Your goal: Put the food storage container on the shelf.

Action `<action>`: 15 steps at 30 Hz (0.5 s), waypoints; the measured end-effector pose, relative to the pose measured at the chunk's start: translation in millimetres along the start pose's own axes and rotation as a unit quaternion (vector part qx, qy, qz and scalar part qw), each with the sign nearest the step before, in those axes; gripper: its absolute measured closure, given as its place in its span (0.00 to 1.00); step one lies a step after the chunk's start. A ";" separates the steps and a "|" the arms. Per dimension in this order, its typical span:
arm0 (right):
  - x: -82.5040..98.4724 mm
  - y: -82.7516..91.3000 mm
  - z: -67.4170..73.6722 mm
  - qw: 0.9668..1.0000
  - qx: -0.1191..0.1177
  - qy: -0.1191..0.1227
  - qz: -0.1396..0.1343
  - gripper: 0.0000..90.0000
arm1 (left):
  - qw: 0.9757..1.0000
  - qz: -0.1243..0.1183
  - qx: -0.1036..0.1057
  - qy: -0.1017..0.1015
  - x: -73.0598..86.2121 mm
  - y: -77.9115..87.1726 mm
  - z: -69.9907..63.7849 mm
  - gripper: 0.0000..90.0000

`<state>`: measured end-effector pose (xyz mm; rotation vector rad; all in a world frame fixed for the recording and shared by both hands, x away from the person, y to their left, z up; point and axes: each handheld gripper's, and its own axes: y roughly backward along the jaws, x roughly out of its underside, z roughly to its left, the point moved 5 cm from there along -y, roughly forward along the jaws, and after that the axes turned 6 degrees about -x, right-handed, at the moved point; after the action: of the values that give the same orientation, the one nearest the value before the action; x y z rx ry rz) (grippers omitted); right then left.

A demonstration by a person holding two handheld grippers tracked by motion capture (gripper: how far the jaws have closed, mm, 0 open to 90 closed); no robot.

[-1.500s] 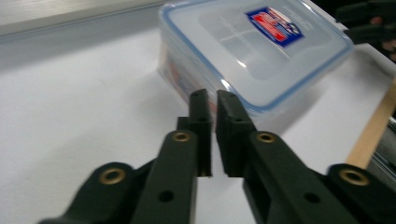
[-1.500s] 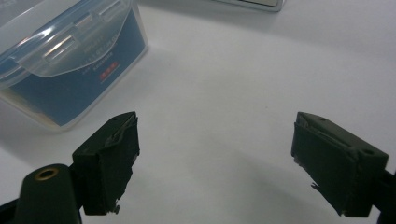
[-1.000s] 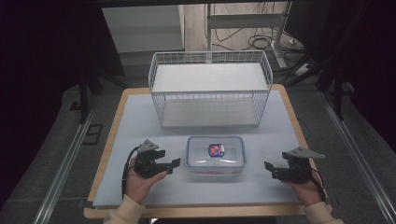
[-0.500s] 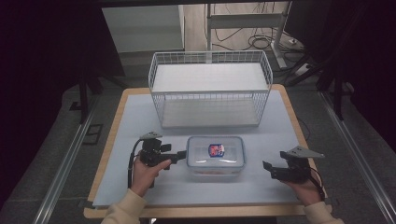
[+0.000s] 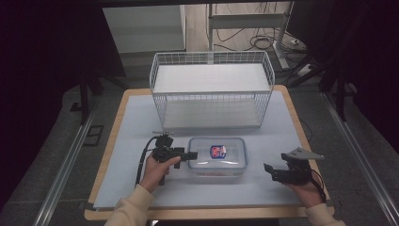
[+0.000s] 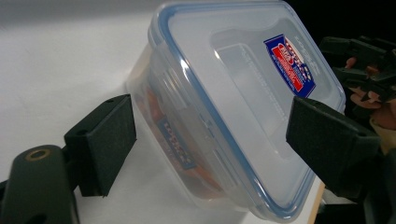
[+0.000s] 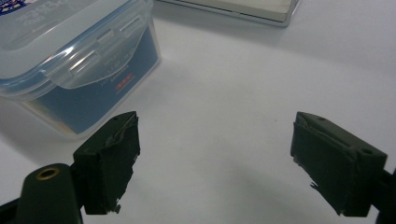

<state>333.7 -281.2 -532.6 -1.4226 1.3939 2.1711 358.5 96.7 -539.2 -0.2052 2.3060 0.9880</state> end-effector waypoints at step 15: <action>-10.7 0.1 5.7 0.999 -0.035 -0.020 -0.005 0.18 | 0.998 0.015 0.054 0.025 4.4 -5.3 1.2 0.34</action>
<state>335.7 -273.4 -523.4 -1.3981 1.3063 2.2491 357.5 94.2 -545.7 -0.1529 2.4069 0.8782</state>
